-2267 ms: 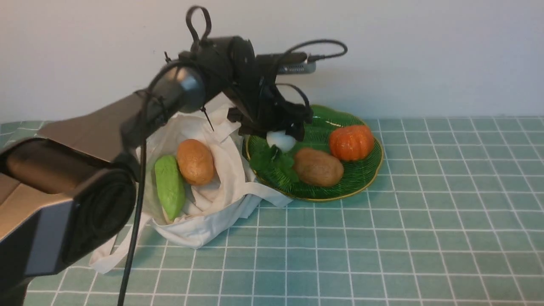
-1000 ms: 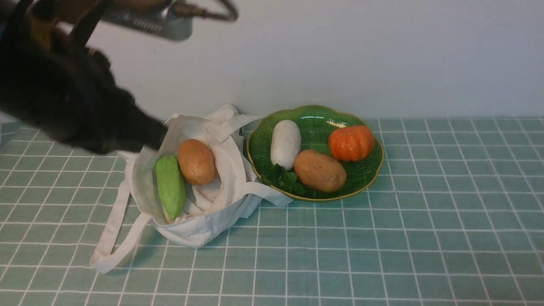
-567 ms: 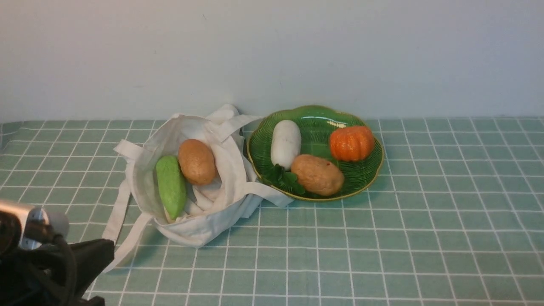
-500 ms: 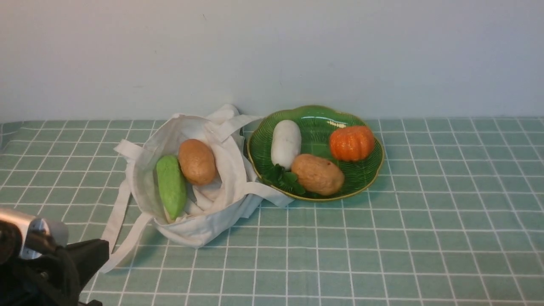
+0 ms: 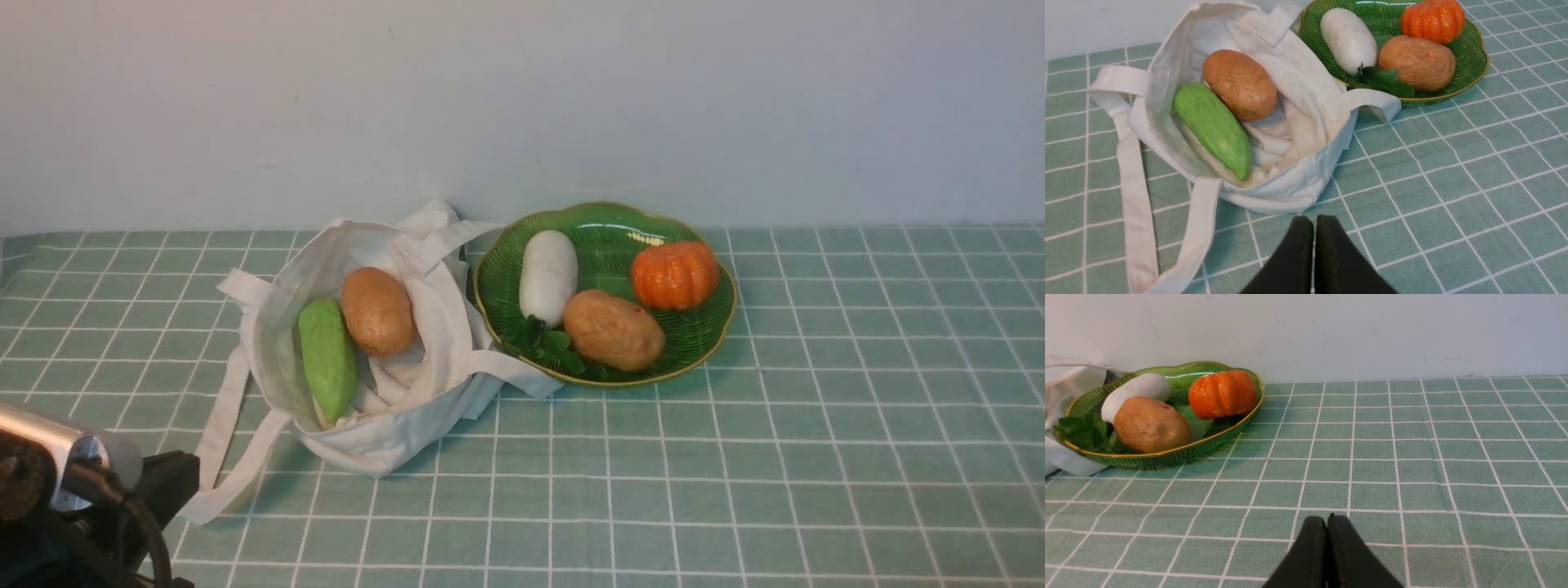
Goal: Take vegetables from cloth bag on blue coffee tablecloth place on plate.
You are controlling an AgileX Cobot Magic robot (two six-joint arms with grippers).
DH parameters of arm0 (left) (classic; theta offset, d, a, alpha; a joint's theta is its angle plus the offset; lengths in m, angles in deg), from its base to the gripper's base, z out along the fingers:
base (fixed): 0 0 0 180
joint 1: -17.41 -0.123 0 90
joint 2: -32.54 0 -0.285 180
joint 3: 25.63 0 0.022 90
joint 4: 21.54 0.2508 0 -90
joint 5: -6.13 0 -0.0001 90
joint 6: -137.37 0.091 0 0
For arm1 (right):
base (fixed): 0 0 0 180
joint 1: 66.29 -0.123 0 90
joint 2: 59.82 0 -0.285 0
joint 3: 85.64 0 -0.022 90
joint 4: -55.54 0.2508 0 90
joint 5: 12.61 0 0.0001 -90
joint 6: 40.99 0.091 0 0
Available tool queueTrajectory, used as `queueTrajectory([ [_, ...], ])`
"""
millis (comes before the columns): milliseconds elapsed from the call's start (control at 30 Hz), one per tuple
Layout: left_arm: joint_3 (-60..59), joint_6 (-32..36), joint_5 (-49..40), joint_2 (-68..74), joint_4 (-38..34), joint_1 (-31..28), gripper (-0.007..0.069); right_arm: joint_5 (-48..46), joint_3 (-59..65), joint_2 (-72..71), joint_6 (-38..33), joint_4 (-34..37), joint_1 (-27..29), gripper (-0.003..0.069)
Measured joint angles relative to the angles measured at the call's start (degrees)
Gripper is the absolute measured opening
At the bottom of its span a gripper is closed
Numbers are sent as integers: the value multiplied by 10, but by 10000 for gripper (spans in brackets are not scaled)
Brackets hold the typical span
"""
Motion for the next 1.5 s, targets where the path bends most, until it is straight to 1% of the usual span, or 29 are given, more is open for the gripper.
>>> queueTrajectory([
  [67,-1,0,0,-3,0,0,-5,0,0,0,0,0,0,-15],
  [200,-25,14,0,-60,0,-6,-5,0,0,0,0,0,0,-15],
  [367,-112,44,0,-186,-2,-90,-5,0,0,0,0,0,0,-15],
  [400,-120,45,0,-196,-2,-98,-5,0,0,0,0,0,0,-15],
  [500,-184,48,6,-278,-2,-164,-5,0,0,0,0,0,0,-15],
  [533,-184,48,7,-282,-2,-167,-5,0,0,0,0,0,0,-15],
  [567,-207,48,9,-308,-2,-188,-5,0,0,0,0,0,0,-15],
  [633,-227,49,12,-321,-2,-202,-5,0,0,0,0,0,0,-15],
  [1100,-242,53,-3,-324,8,-204,-5,0,0,0,0,0,0,-15],
  [1233,-242,53,-3,-324,13,-177,-5,0,0,0,0,0,0,-15],
  [1500,-242,53,-3,-324,13,-160,-5,0,0,0,0,0,0,-15],
])
